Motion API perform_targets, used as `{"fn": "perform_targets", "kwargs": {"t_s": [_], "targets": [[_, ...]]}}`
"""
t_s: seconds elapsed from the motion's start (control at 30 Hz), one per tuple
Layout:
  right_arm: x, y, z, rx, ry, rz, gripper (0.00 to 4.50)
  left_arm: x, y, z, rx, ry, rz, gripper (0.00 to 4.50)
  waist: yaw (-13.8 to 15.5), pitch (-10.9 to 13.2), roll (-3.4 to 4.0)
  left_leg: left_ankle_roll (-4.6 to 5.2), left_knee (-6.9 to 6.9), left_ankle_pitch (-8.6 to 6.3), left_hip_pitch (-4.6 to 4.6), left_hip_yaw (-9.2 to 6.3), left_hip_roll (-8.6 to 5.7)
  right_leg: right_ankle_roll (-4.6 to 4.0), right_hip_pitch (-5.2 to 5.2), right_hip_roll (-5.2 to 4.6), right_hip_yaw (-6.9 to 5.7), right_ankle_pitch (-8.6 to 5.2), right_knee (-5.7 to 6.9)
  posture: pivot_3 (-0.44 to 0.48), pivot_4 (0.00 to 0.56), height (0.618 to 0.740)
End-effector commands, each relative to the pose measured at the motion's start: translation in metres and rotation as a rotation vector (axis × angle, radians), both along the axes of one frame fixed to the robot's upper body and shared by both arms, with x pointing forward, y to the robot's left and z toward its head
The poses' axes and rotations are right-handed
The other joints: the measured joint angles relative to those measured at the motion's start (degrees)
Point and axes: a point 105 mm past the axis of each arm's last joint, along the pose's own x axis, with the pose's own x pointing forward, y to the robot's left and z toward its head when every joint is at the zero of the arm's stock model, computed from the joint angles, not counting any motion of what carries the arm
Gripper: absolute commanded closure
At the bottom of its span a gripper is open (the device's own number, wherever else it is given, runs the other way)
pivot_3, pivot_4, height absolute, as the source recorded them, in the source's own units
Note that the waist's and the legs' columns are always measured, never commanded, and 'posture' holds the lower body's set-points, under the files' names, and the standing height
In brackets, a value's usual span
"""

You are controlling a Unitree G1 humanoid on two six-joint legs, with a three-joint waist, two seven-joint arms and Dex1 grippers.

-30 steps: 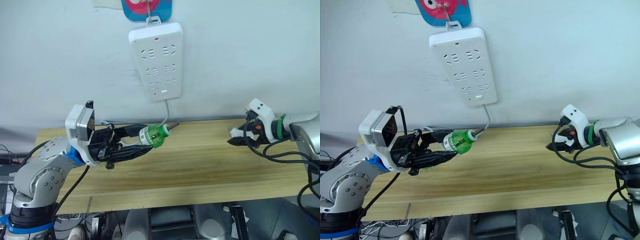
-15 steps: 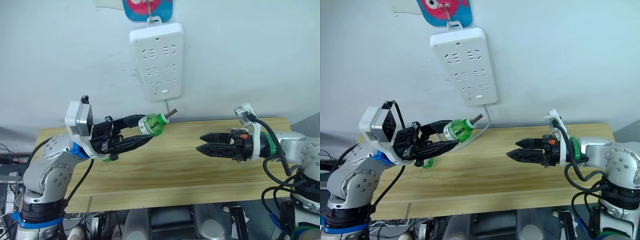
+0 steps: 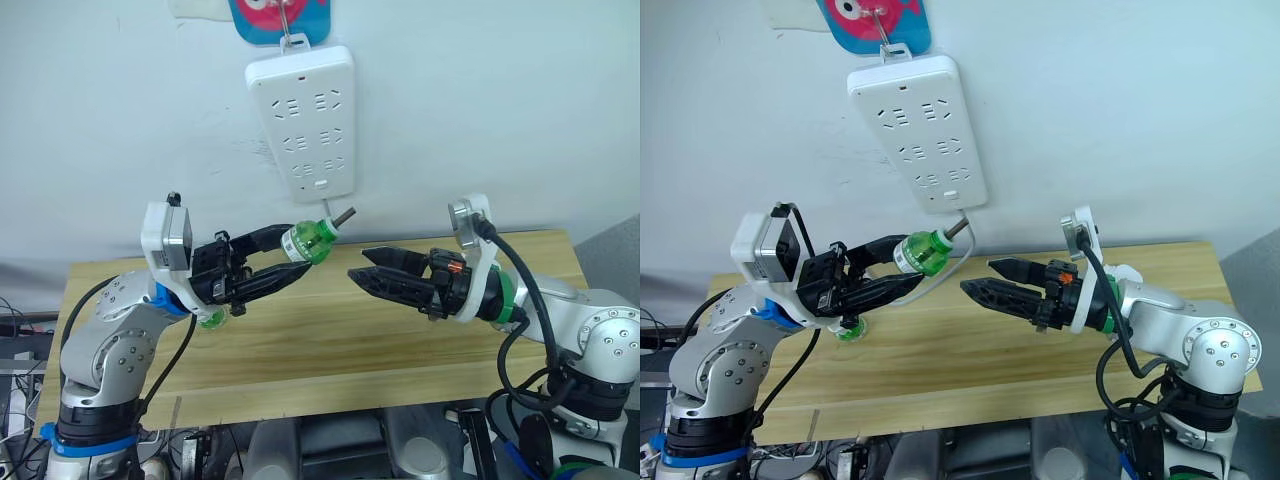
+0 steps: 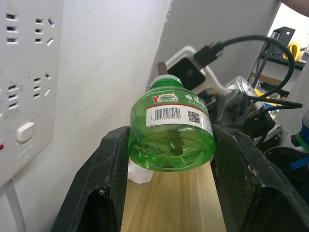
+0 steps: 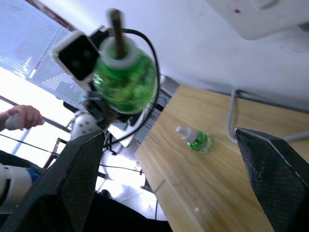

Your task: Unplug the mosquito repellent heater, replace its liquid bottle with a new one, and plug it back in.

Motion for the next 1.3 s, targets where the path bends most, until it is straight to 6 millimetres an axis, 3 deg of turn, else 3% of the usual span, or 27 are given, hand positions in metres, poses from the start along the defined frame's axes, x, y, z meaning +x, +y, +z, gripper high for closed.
{"fn": "perform_targets", "kwargs": {"t_s": [0.03, 0.9, 1.0, 1.1, 1.3], "targets": [[-0.009, 0.005, 0.013, 0.061, -0.016, 0.037, 0.03, -0.001, -0.002, 0.006, -0.009, -0.045, 0.005, 2.25, 0.0, 0.0, 0.0, 0.0, 0.0, 0.0, 0.0, 0.0, 0.01, 0.0, 0.0, 0.01, -0.01, 0.0, 0.0, -0.206, 0.345, 0.74], [0.006, 0.028, 0.036, 0.089, -0.012, 0.003, 0.03, -0.004, -0.015, 0.007, -0.027, -0.04, -0.027, 2.25, 0.0, 0.0, 0.0, 0.0, 0.01, 0.0, 0.0, 0.0, 0.01, 0.0, -0.02, 0.01, 0.01, 0.0, -0.02, -0.207, 0.342, 0.74], [0.006, 0.028, 0.036, 0.086, -0.01, 0.004, 0.6, -0.004, -0.015, 0.007, -0.026, -0.043, -0.028, 2.25, 0.0, 0.0, 0.0, 0.0, 0.01, 0.0, 0.0, -0.01, 0.01, 0.0, -0.02, 0.01, 0.0, 0.0, -0.02, -0.207, 0.342, 0.74], [0.005, 0.029, 0.036, 0.084, -0.009, 0.005, 1.56, -0.004, -0.015, 0.008, -0.026, -0.045, -0.029, 2.25, 0.0, 0.0, 0.0, 0.0, 0.01, 0.0, 0.0, 0.0, 0.01, 0.0, -0.02, 0.02, 0.01, 0.0, -0.02, -0.207, 0.342, 0.74], [0.005, 0.029, 0.036, 0.083, -0.005, 0.007, 1.56, -0.003, -0.015, 0.009, -0.025, -0.047, -0.031, 2.25, 0.0, 0.0, 0.0, 0.0, 0.01, 0.0, 0.0, 0.0, 0.01, 0.0, -0.02, 0.01, 0.01, 0.0, -0.02, -0.207, 0.342, 0.74]]}}
